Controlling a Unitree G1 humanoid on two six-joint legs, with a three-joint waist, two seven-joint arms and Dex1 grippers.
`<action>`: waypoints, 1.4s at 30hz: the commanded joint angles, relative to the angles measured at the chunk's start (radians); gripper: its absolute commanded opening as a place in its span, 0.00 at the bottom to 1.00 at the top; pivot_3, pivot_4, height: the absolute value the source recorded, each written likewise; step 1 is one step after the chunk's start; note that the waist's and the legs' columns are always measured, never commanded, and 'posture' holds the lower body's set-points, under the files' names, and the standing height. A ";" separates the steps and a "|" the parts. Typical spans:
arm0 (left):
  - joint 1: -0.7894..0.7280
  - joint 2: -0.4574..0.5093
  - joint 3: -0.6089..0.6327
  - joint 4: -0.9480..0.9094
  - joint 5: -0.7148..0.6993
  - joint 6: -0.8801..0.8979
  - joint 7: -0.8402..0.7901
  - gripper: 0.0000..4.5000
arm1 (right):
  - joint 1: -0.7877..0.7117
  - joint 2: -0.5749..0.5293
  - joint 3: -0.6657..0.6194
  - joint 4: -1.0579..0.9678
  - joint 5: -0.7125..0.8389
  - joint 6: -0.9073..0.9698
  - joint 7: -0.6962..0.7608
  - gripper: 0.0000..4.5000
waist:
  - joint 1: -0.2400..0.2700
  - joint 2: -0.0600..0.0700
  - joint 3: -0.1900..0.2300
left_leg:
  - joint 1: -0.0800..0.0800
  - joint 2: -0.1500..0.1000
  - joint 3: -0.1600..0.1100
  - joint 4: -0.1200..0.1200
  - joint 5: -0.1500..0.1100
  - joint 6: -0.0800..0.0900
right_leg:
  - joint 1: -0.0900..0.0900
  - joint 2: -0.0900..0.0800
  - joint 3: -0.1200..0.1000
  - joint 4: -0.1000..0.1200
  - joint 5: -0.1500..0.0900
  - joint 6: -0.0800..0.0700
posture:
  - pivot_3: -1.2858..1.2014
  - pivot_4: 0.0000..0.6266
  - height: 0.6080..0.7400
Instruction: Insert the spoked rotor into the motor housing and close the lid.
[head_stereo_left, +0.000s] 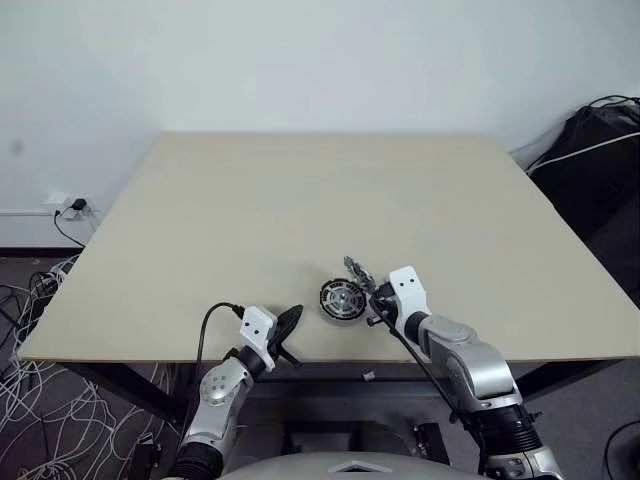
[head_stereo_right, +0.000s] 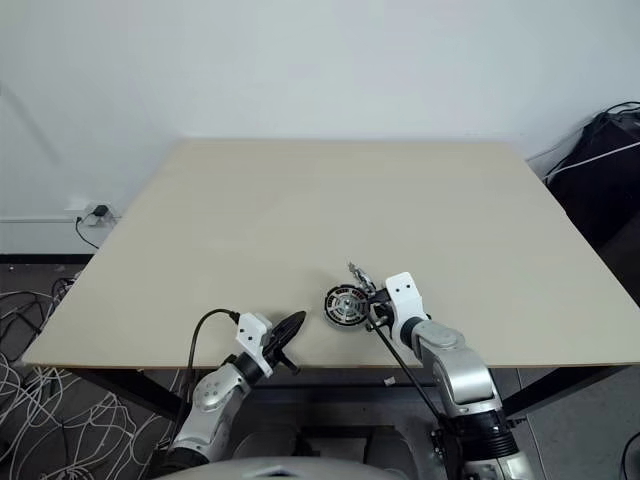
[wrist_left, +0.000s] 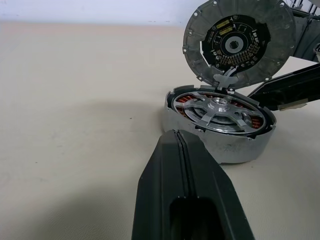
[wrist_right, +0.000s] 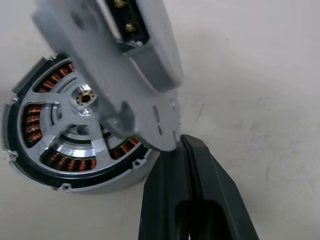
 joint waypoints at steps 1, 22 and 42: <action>-0.019 0.006 0.020 -0.008 -0.014 -0.021 -0.007 0.00 | -0.012 -0.007 0.008 -0.046 0.033 0.012 0.046 0.00 | 0.000 0.000 0.000 | 0.000 0.000 0.000 0.000 0.000 0.000 | 0.000 0.000 0.000 0.000 0.000 0.000 | 0.52 0.00 1.00; -0.070 -0.009 0.056 0.225 -0.012 -0.156 -0.053 0.00 | 0.006 -0.101 0.080 -0.095 -0.007 0.104 0.058 0.00 | 0.001 0.001 -0.004 | 0.003 0.000 0.000 0.001 0.000 0.000 | 0.003 -0.001 0.000 0.001 0.001 0.001 | 0.52 0.00 1.00; -0.002 0.003 0.033 0.028 -0.025 -0.086 -0.060 0.00 | 0.051 -0.062 -0.080 -0.174 0.136 -0.068 0.140 0.00 | 0.007 -0.001 -0.005 | 0.003 0.000 0.000 0.001 0.000 0.000 | 0.003 0.000 0.000 0.000 0.001 0.002 | 0.52 0.00 1.00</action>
